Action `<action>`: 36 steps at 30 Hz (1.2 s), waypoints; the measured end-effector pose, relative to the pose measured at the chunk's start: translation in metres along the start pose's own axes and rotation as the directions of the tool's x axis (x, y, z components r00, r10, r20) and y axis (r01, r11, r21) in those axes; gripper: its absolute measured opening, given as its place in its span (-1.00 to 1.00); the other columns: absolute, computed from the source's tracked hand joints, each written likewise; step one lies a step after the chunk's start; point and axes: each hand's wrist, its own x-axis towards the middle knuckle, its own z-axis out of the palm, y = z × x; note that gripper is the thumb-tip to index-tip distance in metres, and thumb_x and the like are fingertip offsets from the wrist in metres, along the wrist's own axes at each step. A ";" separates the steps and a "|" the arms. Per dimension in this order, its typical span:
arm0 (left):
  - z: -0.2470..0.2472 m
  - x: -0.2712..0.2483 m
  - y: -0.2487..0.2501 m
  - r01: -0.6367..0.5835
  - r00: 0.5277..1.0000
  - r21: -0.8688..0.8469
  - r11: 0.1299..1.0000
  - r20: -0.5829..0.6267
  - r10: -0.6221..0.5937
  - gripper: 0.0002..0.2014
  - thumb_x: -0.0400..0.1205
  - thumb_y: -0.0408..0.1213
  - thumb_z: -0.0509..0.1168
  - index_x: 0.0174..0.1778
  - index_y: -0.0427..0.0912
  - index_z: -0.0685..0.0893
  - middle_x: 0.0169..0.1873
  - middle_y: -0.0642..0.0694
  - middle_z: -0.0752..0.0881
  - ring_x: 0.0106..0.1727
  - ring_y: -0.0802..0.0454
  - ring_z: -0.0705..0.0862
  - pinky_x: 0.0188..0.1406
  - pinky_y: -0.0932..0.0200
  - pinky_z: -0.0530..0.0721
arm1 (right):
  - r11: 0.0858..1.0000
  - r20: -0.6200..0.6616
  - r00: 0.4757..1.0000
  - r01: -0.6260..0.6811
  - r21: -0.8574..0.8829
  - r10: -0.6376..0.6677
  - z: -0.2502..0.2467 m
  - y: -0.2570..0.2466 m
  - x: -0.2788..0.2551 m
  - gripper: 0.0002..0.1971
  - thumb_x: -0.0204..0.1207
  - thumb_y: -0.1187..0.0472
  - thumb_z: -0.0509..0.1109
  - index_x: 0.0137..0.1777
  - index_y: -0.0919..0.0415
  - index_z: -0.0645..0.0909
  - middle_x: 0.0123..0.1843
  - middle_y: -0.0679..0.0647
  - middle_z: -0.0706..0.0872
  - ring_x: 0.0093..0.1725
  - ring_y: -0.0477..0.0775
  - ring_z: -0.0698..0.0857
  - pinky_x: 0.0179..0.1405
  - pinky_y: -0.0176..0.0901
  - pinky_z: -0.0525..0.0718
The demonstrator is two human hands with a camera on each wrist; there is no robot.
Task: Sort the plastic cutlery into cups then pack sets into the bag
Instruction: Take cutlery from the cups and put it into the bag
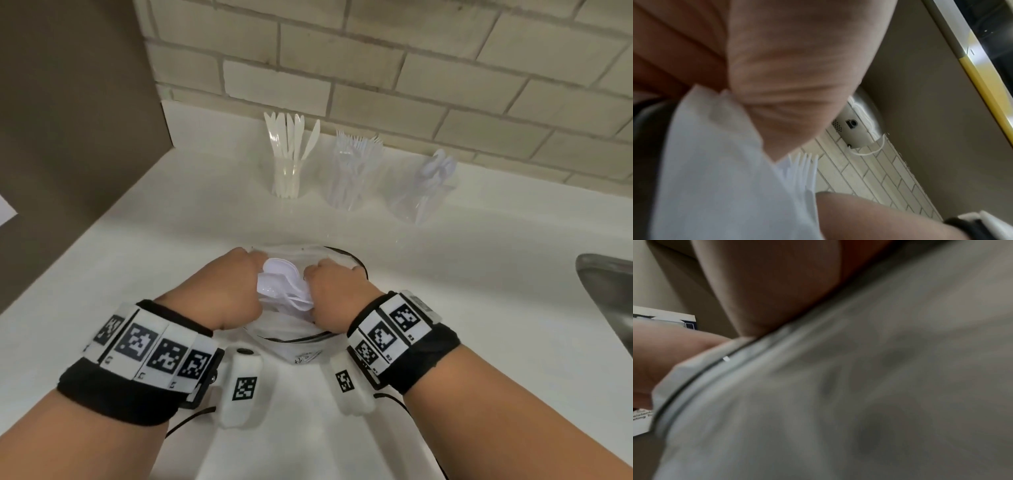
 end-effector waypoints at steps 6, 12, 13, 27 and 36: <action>0.001 0.001 0.008 0.002 0.992 -0.007 1.000 -0.125 -0.003 -0.36 0.45 -0.47 0.23 0.50 -0.10 0.37 0.27 -0.11 0.42 0.16 -0.13 0.61 0.15 0.04 0.63 | 0.989 -0.046 0.999 -0.020 0.144 0.027 -0.006 0.003 0.004 -0.72 0.49 0.16 0.31 0.19 0.13 0.48 0.00 0.04 0.63 0.11 0.19 0.64 0.18 0.07 0.55; 0.005 -0.001 0.010 0.029 0.992 0.010 1.000 -0.124 -0.028 -0.34 0.49 -0.46 0.22 0.55 -0.10 0.29 0.37 -0.13 0.37 0.23 -0.17 0.60 0.19 0.05 0.61 | 0.981 -0.089 0.990 -0.094 0.169 0.110 -0.003 -0.002 0.006 -0.65 0.50 0.14 0.29 0.29 0.04 0.44 -0.06 -0.04 0.58 0.11 0.14 0.64 0.27 0.14 0.41; 0.005 -0.002 0.009 0.033 0.991 0.007 0.999 -0.134 -0.032 -0.35 0.50 -0.46 0.22 0.55 -0.10 0.29 0.37 -0.13 0.37 0.23 -0.17 0.60 0.17 0.05 0.61 | 0.984 -0.095 0.990 -0.090 0.155 0.106 -0.004 -0.003 0.006 -0.64 0.51 0.13 0.28 0.32 0.04 0.42 -0.03 -0.02 0.61 0.13 0.15 0.64 0.29 0.16 0.39; 0.006 0.005 0.007 0.033 0.993 -0.004 0.999 -0.117 -0.034 -0.39 0.48 -0.45 0.24 0.49 -0.12 0.35 0.30 -0.13 0.41 0.18 -0.17 0.61 0.14 0.03 0.62 | 0.997 0.029 0.999 0.035 0.068 -0.038 -0.009 0.006 0.027 -0.69 0.51 0.04 0.40 0.15 0.22 0.63 -0.01 0.11 0.70 -0.09 0.14 0.64 -0.17 -0.19 0.46; 0.007 0.011 -0.002 0.068 0.995 -0.007 0.998 -0.071 -0.068 -0.33 0.48 -0.40 0.27 0.55 -0.10 0.26 0.30 -0.14 0.41 0.18 -0.16 0.59 -0.01 0.13 0.56 | 0.998 0.008 0.999 0.036 0.045 -0.036 -0.002 0.005 0.024 -0.77 0.53 0.00 0.33 -0.10 0.18 0.51 -0.13 0.05 0.55 -0.07 0.16 0.61 0.03 -0.01 0.61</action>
